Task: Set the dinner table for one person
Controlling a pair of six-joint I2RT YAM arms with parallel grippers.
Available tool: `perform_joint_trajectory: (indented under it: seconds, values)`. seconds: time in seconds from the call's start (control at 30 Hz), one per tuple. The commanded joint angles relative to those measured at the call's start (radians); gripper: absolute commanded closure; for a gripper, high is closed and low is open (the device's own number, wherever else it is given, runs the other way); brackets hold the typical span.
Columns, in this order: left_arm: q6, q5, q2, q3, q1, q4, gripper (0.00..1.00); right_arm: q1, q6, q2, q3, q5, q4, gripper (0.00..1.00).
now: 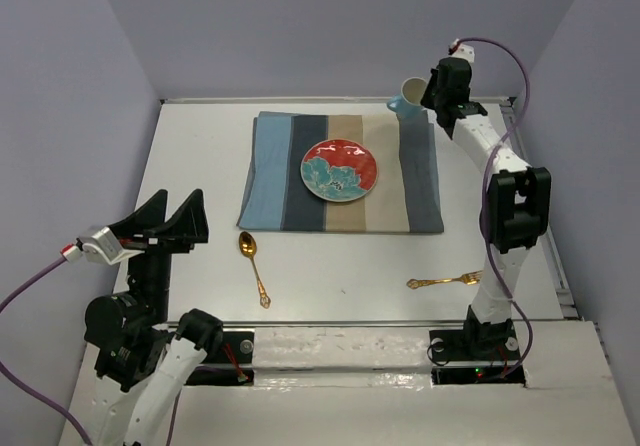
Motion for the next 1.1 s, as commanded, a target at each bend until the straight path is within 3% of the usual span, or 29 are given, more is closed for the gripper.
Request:
perform_joint_trajectory:
  seconds: [0.0,0.1,0.43,1.07]
  values:
    - [0.001,0.017,0.013,-0.007,-0.016,0.04,0.01,-0.037,-0.065,0.117,0.208,-0.045,-0.1,1.0]
    - [0.002,0.02,0.023,-0.007,-0.016,0.04,0.01,-0.078,-0.07,0.187,0.295,-0.057,-0.149,1.0]
    - [0.002,0.027,0.062,-0.004,-0.016,0.034,0.01,-0.13,-0.058,0.264,0.279,-0.089,-0.151,1.0]
    - [0.002,0.035,0.077,-0.002,-0.005,0.03,0.01,-0.13,-0.136,0.367,0.404,-0.034,-0.197,1.0]
